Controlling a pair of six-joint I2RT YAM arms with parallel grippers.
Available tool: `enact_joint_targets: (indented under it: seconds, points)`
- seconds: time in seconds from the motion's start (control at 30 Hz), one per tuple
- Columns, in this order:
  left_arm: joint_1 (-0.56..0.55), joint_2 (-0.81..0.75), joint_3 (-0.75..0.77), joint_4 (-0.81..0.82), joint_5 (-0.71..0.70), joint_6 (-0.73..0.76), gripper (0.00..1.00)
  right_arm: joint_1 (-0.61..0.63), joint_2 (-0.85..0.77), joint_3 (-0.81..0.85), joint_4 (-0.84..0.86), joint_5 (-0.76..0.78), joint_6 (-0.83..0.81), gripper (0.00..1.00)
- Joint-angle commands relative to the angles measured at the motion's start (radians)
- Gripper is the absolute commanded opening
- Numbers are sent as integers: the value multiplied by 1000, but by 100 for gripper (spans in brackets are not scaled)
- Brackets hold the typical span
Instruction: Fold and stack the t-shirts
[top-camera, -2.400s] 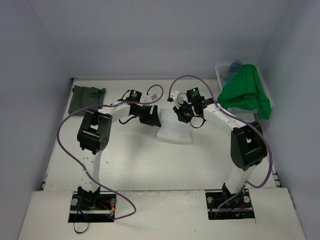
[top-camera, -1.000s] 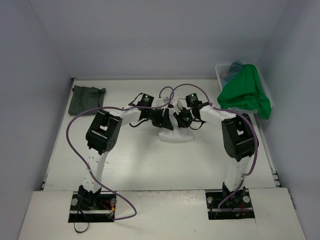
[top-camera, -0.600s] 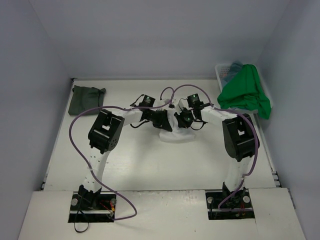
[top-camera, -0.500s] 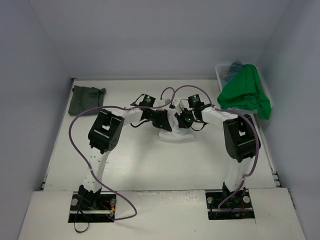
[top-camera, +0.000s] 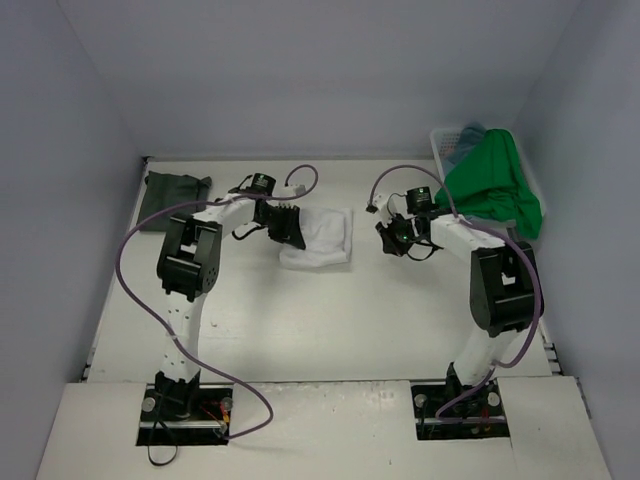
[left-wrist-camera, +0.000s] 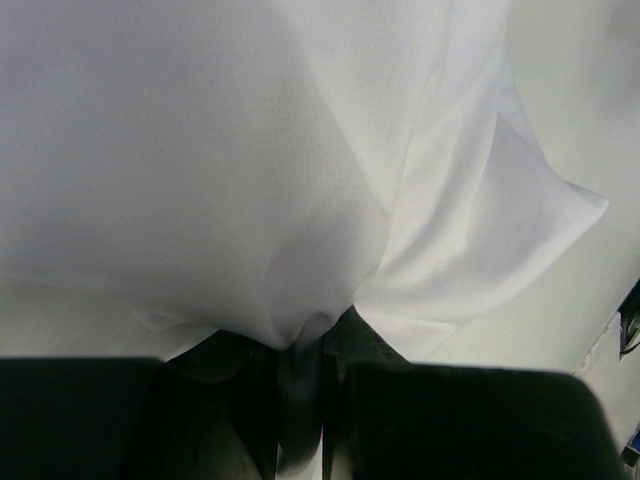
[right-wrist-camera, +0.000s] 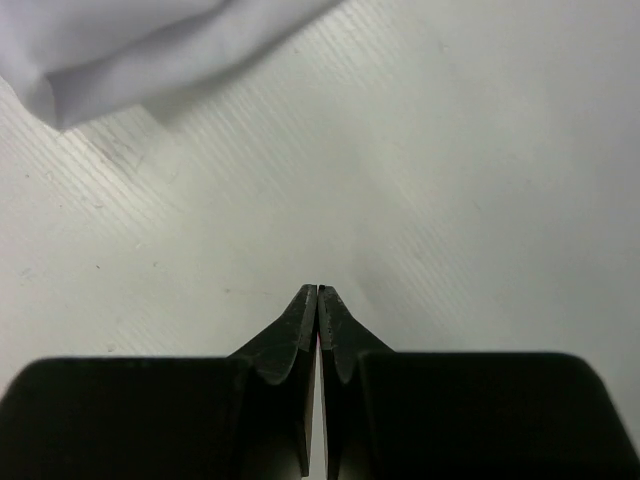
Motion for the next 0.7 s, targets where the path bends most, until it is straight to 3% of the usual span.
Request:
enact_joint_targets:
  seconds: [0.0,0.33,0.4,0.67]
  points:
    - [0,-76,55,-85,-49,78,0,-31,-81,8,-16,-27,-21,0]
    - [64,-45,278,-353,-141,251,0,-63,-87,2,-16,-47,-28,0]
    - [87,-57,323,-424,-235,338,0,-62,-95,6,-16,-60,-25,0]
    - [144,-71,344,-542,-381,486,0,-63,-141,8,-34,-80,-19,0]
